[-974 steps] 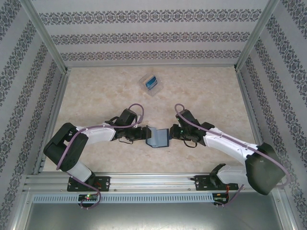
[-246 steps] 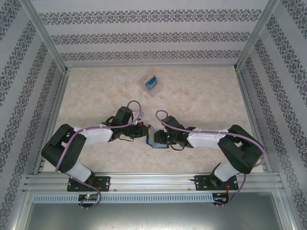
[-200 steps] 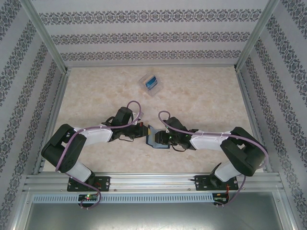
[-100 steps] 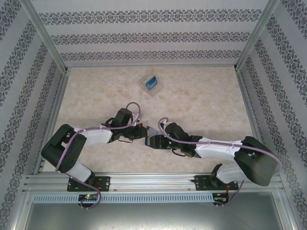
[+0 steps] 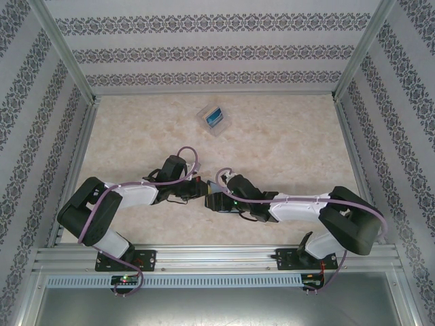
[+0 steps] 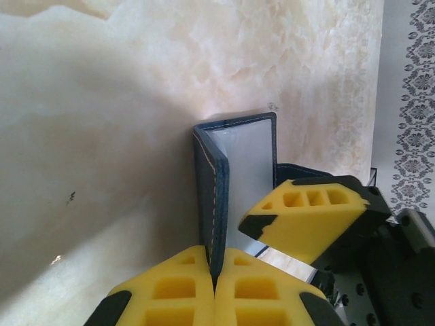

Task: Put the credit cards into the card holder

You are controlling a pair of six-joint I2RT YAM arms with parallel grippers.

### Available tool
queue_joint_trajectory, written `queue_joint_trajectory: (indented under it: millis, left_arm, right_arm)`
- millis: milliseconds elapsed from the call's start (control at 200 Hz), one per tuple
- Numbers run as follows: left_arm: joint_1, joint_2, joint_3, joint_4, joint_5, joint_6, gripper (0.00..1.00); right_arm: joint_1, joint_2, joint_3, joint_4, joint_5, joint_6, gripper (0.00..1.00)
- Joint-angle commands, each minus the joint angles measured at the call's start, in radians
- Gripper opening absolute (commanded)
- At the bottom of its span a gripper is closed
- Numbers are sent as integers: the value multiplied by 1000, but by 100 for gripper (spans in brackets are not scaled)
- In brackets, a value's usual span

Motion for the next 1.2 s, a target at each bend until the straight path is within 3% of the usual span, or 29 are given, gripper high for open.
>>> queue_joint_trajectory:
  millis: [0, 140, 335, 699, 874, 1034, 1199]
  left_arm:
    - [-7, -13, -14, 69, 26, -25, 0]
    - [-7, -19, -16, 78, 32, -39, 0]
    - [-1, -25, -17, 61, 21, -32, 0]
    - [4, -14, -21, 42, -4, -13, 0]
    - [4, -25, -26, 45, -4, -17, 0]
    - [5, -42, -26, 29, -13, -13, 0]
    - [8, -67, -28, -2, -31, 4, 0]
  right_arm:
    - [16, 38, 20, 20, 41, -26, 71]
    - [25, 61, 27, 3, 75, -28, 68]
    - [24, 21, -3, -28, 158, -13, 51]
    - [19, -53, -44, -41, 190, -15, 50]
    - [15, -41, -35, -51, 186, -12, 36]
    - [5, -33, -36, -82, 213, 28, 35]
    - [-3, -104, -54, -125, 251, 67, 46]
